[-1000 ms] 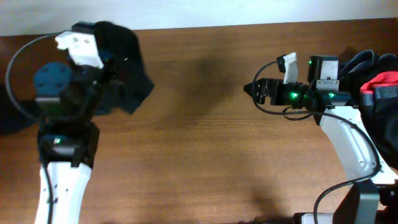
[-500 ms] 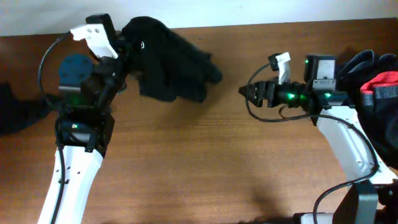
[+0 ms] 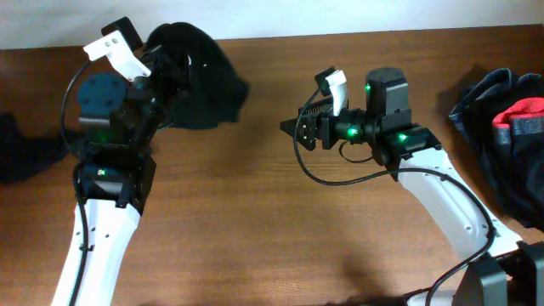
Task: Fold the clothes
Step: 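Lift the black garment with the left gripper and drop it mid-table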
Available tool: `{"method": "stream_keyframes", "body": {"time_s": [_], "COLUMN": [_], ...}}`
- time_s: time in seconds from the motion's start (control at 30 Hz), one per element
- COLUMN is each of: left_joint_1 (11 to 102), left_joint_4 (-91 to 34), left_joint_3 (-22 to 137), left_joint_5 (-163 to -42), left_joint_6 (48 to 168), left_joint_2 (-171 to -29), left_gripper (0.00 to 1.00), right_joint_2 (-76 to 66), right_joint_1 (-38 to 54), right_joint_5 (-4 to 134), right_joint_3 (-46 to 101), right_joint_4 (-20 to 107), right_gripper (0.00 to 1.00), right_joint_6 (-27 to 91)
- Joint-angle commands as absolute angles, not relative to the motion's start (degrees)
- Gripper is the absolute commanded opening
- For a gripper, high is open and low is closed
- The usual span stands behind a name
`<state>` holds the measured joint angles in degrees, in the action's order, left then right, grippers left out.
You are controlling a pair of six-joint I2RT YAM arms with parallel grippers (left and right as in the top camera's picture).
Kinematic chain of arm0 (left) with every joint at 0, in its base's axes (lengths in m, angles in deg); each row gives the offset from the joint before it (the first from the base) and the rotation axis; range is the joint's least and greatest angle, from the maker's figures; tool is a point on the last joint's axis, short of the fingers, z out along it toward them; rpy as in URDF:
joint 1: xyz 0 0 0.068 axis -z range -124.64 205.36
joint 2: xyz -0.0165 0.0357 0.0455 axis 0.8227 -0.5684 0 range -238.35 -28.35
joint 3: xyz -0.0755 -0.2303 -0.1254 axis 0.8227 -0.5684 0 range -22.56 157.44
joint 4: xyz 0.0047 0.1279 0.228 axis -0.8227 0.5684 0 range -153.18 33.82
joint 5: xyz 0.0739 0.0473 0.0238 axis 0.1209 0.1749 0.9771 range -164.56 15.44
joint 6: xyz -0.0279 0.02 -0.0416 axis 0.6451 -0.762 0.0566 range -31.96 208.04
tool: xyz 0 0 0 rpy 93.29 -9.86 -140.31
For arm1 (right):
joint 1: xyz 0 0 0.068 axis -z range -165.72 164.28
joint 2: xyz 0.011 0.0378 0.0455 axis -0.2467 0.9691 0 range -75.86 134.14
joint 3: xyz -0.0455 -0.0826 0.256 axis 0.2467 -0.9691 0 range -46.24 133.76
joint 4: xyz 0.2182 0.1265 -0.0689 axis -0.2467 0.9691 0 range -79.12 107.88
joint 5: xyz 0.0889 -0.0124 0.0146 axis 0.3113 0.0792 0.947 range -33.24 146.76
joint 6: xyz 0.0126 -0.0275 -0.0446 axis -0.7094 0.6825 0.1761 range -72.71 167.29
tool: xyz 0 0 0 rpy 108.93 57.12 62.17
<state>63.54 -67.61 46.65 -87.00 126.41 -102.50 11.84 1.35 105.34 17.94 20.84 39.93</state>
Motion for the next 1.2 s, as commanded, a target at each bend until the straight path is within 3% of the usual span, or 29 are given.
{"method": "stream_keyframes", "body": {"time_s": [0.0,0.3,1.03,1.1,1.13,1.17], "left_joint_1": [63.57,63.46,63.46,63.46,63.46,63.46], "left_joint_4": [-68.77,-68.79,-71.65,-71.02,-70.6,-70.08], "left_joint_3": [47.5,47.61,48.9,48.9,48.9,48.9], "left_joint_5": [-91.9,-101.34,-109.8,-109.84,-109.82,-109.76], "left_joint_6": [128.53,129.2,129.23,129.2,129.2,129.18], "left_joint_2": [-101.56,-98.8,-94.58,-94.58,-94.58,-94.58], "left_gripper": [0.01,0.01,0.01,0.01,0.01,0.01], "right_joint_2": [11.62,11.77,13.13,13.13,13.13,13.13], "right_joint_1": [0.39,0.41,-5.53,-6.01,-6.1,-6.12], "right_joint_5": [102.54,96.94,96.99,96.97,97.01,96.97], "right_joint_3": [18.69,18.62,17.51,17.51,17.51,17.51], "right_joint_4": [18.91,19.02,22.72,22.15,21.84,21.69], "right_gripper": [0.82,0.82,0.8,0.68,0.52,0.25], "right_joint_6": [39.52,44.08,59.75,60.19,60.17,60.15]}}
